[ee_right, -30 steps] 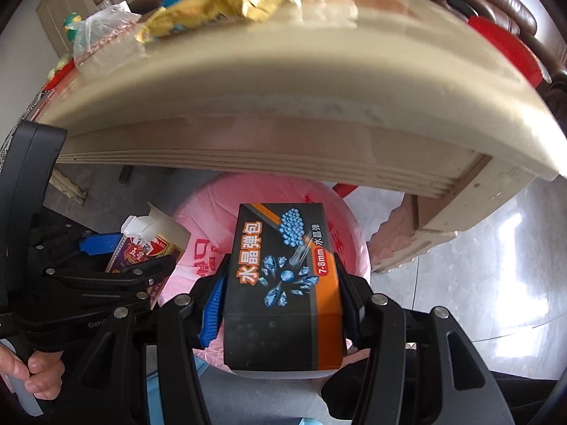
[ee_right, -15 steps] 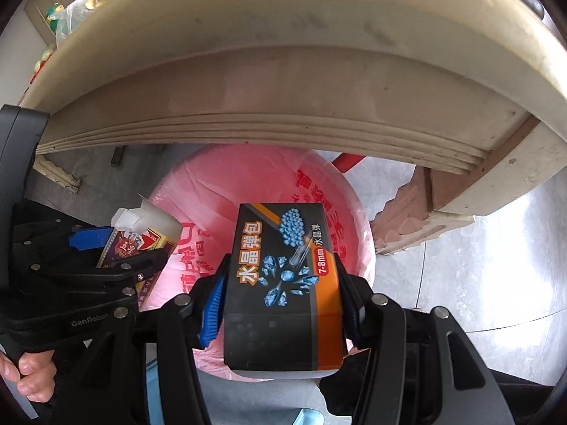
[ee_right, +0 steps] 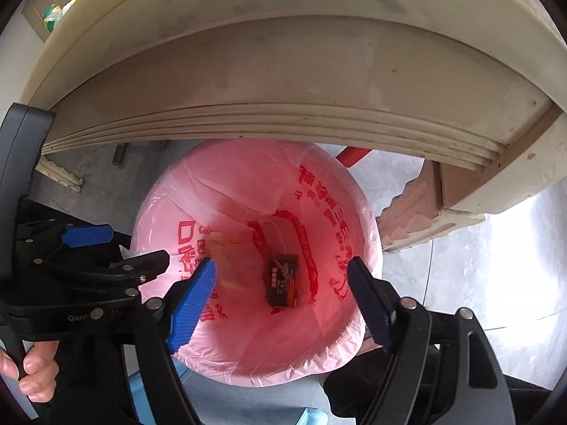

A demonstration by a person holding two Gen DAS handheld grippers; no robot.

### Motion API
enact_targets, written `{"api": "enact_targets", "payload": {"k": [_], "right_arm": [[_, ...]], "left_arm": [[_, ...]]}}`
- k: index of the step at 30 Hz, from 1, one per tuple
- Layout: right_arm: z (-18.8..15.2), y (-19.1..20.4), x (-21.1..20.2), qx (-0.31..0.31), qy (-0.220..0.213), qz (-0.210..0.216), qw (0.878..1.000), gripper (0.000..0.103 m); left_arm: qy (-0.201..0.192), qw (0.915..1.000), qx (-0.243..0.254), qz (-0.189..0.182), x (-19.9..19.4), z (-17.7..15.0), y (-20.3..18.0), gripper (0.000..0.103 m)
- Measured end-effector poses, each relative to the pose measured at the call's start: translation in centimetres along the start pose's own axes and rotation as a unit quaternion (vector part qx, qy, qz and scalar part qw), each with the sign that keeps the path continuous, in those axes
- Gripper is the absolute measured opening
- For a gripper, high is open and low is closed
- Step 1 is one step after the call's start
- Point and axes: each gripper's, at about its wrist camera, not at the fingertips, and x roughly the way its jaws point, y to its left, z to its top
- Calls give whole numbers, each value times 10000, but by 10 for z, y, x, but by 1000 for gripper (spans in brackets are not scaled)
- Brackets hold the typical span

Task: Collect trash
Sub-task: 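Open left gripper dropping the card box while right gripper drops the black box, then raise both open grippers back above the table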

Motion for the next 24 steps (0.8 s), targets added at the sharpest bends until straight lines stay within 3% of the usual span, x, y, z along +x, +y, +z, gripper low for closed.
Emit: {"api": "enact_targets", "payload": {"k": [13,24], "right_arm": [[-1,-3,-4,59,-61,20,10000,75],[-7,5,-51,18,-608,34,9981,75]], "left_arm": [[-65,10000,35,35,-2,-2,-2,81],[-785,9961,95,394,-57,-21,8,81]]}}
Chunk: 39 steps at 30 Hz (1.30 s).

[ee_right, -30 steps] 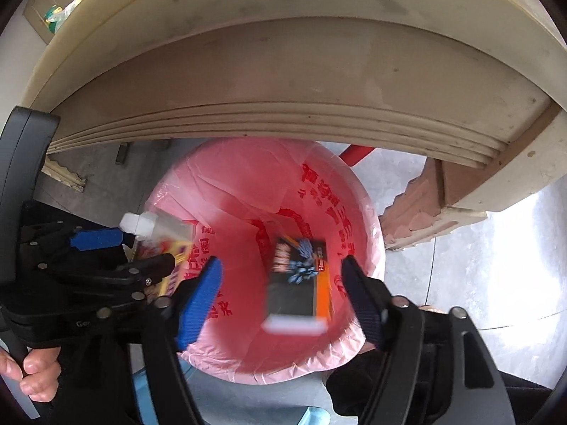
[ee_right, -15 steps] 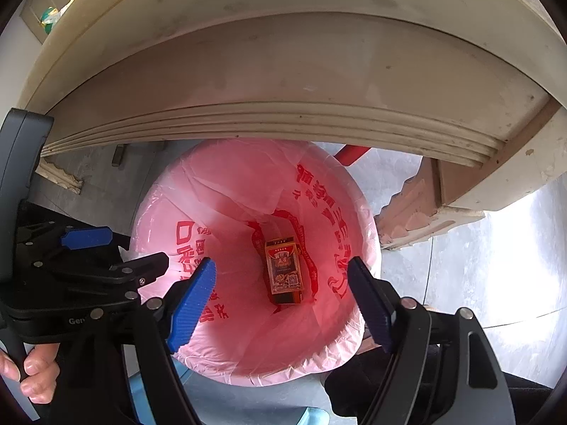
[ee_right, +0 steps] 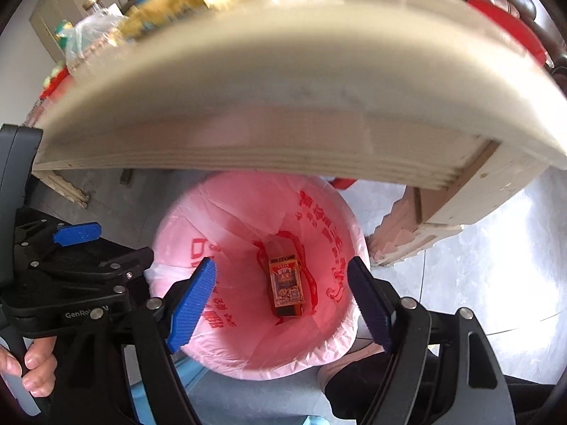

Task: Collect trash
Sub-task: 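Raise both open grippers back above the table, then move left gripper to the blue medicine box while right gripper moves to the plastic bag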

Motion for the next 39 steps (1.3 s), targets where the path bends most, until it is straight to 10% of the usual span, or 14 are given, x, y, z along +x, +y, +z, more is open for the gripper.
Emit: {"api": "enact_targets", "payload": {"k": [9,18,39], "right_arm": [[22,10,-100,-81,-941,290,9951,75],[118,-6,-189,-598,-1722,246,9829,77],[264,-59,-97,-625,-879,592,9924,77]], "left_arm": [[-1158,9923,125,412,-129,32,29,82],[-1535,9864,284,519,-212,126,34,82],[-529,9944,313,865,-124,226,15,83]]}}
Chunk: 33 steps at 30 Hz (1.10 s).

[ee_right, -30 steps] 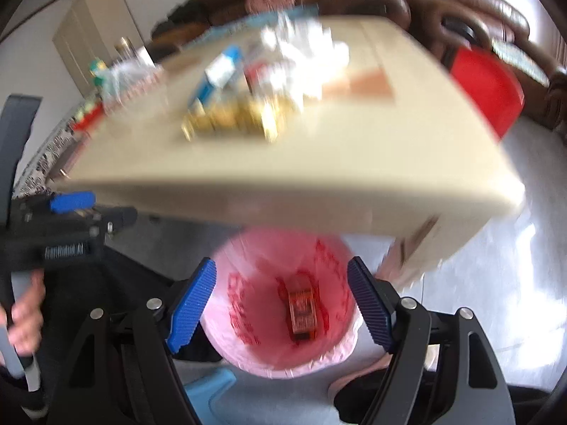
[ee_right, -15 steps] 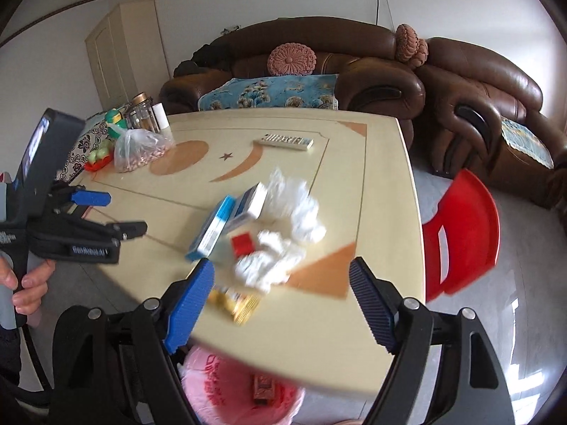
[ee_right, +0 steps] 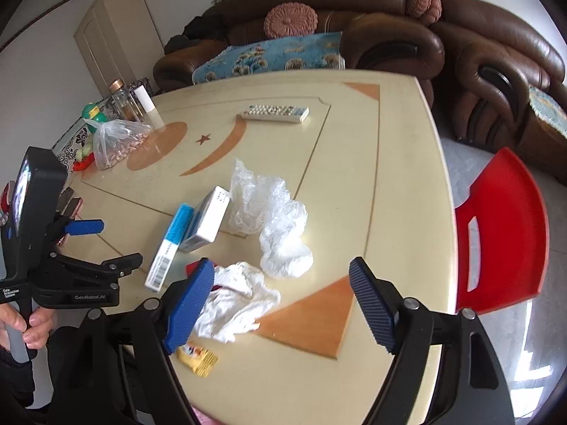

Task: Collect trash
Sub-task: 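Move left gripper to the blue medicine box while right gripper moves to the plastic bag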

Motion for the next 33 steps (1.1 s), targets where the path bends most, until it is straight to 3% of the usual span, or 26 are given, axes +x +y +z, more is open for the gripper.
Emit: {"api": "enact_targets", "payload": {"k": [16,23,33], "right_arm": [[21,-9,64,217,354,258,9988,77],[24,-8,73,270,327,341,9985,77],[28,-10,89,297,454,305,9981,77]], "left_arm": [[178,9997,-32,-147,29,16,-6,86],[221,9984,-134,-500,29,20,-10,86],[359,9966,-151,-732,43,27,-21,88]]}}
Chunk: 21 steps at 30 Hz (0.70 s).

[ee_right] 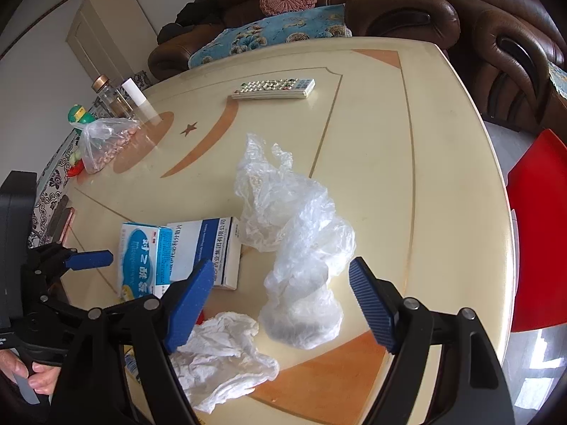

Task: Collect trash
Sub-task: 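Move left gripper to the blue medicine box while right gripper moves to the plastic bag, then close left gripper on the medicine box while right gripper pinches the clear plastic bag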

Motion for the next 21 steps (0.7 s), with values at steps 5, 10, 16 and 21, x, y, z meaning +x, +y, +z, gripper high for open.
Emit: {"api": "enact_targets", "payload": {"k": [5,10,16,21], "right_arm": [[2,0,11,43,63,51,10000,77],[3,0,16,60,82,51,9999,75],[3,-4,21,126,104,76,9998,64],[1,-6,25,204,131,124,9996,41]], "left_arm": [[98,9998,-149,-69,8,9,4,88],[388,9985,-356,-179,29,12,12,88],[416,9979,-454,-223,36,15,18,88],[466,9973,-464,-312,41,15,15,79]]}}
